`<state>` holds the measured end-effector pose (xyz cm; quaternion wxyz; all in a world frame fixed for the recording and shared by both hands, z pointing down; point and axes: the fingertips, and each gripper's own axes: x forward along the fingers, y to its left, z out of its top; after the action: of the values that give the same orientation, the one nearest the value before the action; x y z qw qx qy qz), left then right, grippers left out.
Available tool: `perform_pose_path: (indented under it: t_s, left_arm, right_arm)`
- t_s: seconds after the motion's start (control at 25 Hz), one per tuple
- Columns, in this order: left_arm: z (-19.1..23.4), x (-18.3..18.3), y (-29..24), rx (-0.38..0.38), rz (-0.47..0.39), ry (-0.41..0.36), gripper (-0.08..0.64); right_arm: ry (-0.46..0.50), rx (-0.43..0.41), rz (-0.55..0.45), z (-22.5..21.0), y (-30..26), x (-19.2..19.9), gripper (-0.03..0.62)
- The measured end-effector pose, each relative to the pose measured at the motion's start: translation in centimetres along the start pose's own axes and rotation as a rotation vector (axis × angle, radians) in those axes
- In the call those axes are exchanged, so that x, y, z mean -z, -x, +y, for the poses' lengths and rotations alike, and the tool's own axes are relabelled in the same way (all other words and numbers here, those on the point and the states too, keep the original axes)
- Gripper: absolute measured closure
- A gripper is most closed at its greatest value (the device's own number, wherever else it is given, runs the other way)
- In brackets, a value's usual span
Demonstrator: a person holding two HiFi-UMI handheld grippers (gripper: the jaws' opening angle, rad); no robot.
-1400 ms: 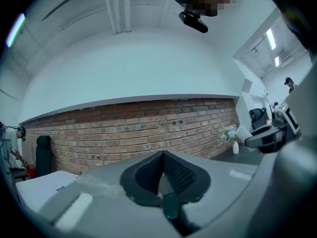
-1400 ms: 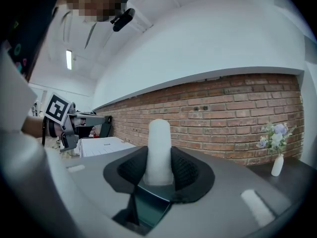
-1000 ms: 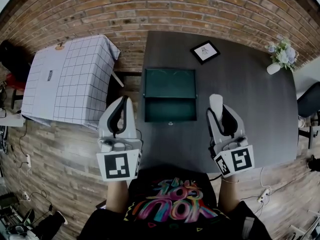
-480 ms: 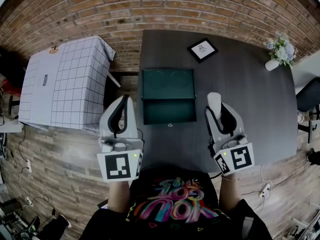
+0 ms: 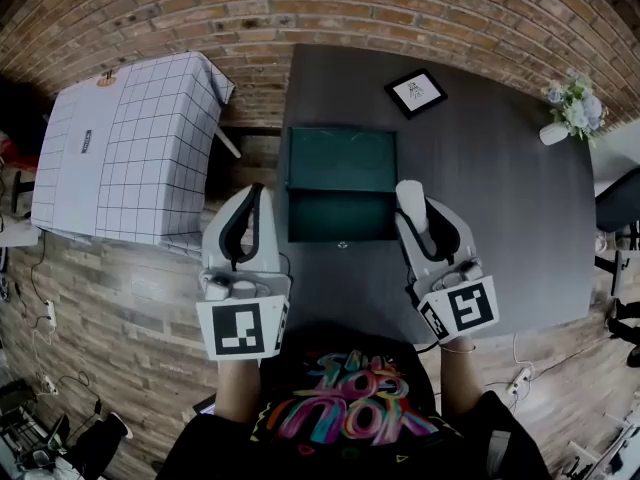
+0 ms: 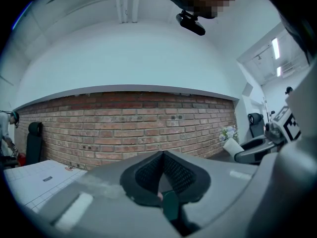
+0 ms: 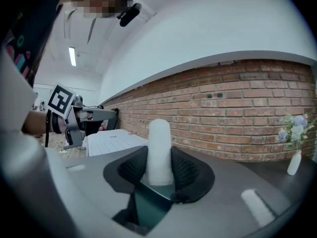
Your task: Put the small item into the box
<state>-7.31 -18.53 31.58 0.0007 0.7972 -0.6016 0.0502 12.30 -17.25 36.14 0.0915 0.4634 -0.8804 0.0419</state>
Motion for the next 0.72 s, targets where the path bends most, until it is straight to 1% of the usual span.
perform_pose_path:
  t_s: [0.2,0.36,0.48,0.72]
  left_arm:
    - [0.1,1.0,-0.3,0.001,0.021,0.001,0.558]
    - [0.0,1.8,-0.4,0.004,0.041,-0.006,0.558]
    - [0.1,2.3,-0.5,0.004,0.054,-0.006,0.557]
    - [0.1,2.7,-0.9,0.004,0.057,-0.005,0.558]
  right_arm:
    - [0.046,-0.079,0.031,1.8,-2.1,2.5,0.451]
    - [0.075,-0.147,0.075,3.1,-3.4,4.9,0.451]
    - [0.121,-0.199,0.125,4.0,-4.4,6.8,0.451]
    - [0.162,-0.284,0.186,4.9,-6.8,10.1,0.451]
